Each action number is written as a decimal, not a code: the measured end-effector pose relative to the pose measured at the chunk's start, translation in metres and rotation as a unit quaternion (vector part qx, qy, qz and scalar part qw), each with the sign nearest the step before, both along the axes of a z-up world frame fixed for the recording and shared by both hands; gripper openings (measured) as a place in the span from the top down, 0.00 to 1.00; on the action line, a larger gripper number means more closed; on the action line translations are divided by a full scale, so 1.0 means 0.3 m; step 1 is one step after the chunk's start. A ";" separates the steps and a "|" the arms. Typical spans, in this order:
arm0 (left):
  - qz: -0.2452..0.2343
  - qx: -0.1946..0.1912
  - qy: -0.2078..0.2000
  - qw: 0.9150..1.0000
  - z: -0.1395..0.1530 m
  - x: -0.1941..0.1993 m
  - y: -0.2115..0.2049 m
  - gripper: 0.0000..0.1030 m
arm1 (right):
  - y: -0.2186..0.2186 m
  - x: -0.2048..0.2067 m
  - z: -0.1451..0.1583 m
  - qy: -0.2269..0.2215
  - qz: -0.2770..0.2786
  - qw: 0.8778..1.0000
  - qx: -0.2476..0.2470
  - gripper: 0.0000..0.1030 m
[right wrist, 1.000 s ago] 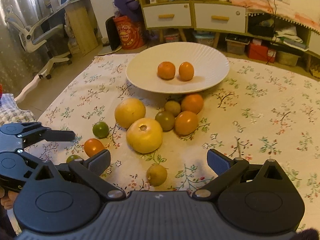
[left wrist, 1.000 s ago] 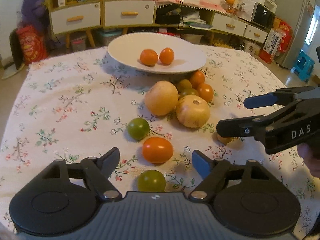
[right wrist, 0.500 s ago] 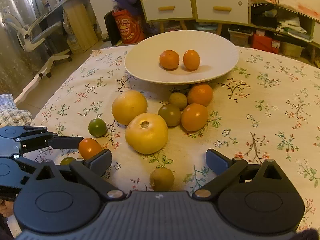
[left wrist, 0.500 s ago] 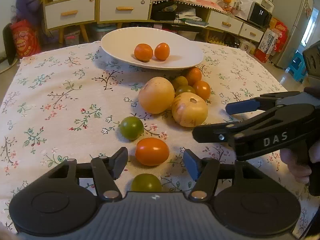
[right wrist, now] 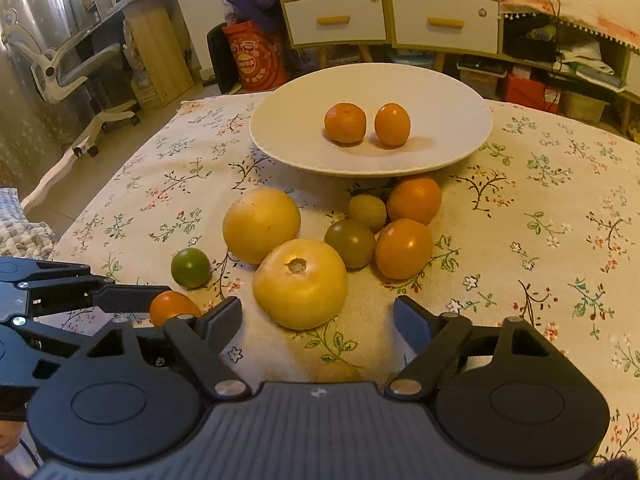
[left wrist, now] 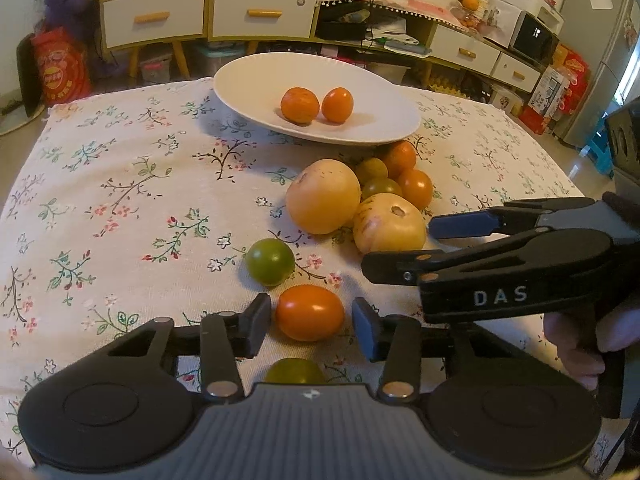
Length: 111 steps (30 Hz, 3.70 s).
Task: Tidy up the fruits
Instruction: 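Close the left tool on an orange tomato while the right tool approaches a pale grapefruit, then grasp the pale yellow grapefruit with the right tool, then lift the tomato and grapefruit and carry both over the white plate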
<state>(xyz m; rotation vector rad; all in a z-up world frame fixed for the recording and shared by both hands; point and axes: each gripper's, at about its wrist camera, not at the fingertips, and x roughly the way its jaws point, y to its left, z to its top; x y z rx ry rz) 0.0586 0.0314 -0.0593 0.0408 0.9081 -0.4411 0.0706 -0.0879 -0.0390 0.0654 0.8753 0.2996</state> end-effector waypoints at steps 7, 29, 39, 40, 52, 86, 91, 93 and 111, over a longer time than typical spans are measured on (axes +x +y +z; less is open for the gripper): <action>-0.002 0.004 0.001 1.000 0.001 0.002 -0.004 0.86 | 0.021 0.009 -0.004 -0.007 0.005 1.000 -0.014 0.34; -0.003 0.004 0.003 1.000 0.001 -0.002 -0.013 0.86 | 0.038 -0.001 0.002 -0.016 0.015 0.999 -0.023 0.55; 0.001 -0.008 0.006 1.000 0.023 -0.003 -0.005 0.86 | 0.017 -0.008 0.032 -0.010 0.010 1.000 -0.016 0.55; 0.003 -0.010 0.006 1.000 0.027 -0.004 -0.005 0.86 | 0.013 -0.008 0.036 -0.010 0.009 1.000 -0.014 0.55; 0.010 -0.025 -0.001 1.000 0.088 0.000 -0.017 0.87 | -0.036 -0.012 0.101 -0.023 -0.008 1.000 0.004 0.57; 0.011 -0.007 0.037 0.999 0.053 0.009 -0.012 0.87 | -0.008 0.006 0.026 0.055 0.031 0.997 -0.039 0.52; 0.010 -0.008 0.034 0.999 0.060 0.006 -0.012 0.87 | -0.008 0.002 0.024 0.060 0.034 0.997 -0.045 0.54; 0.011 -0.009 0.033 0.999 0.064 0.004 -0.013 0.87 | -0.009 0.003 0.026 0.061 0.032 0.997 -0.044 0.54; 0.012 -0.023 0.012 1.000 0.126 0.029 -0.042 0.87 | -0.053 0.020 0.113 0.032 0.004 0.999 -0.030 0.54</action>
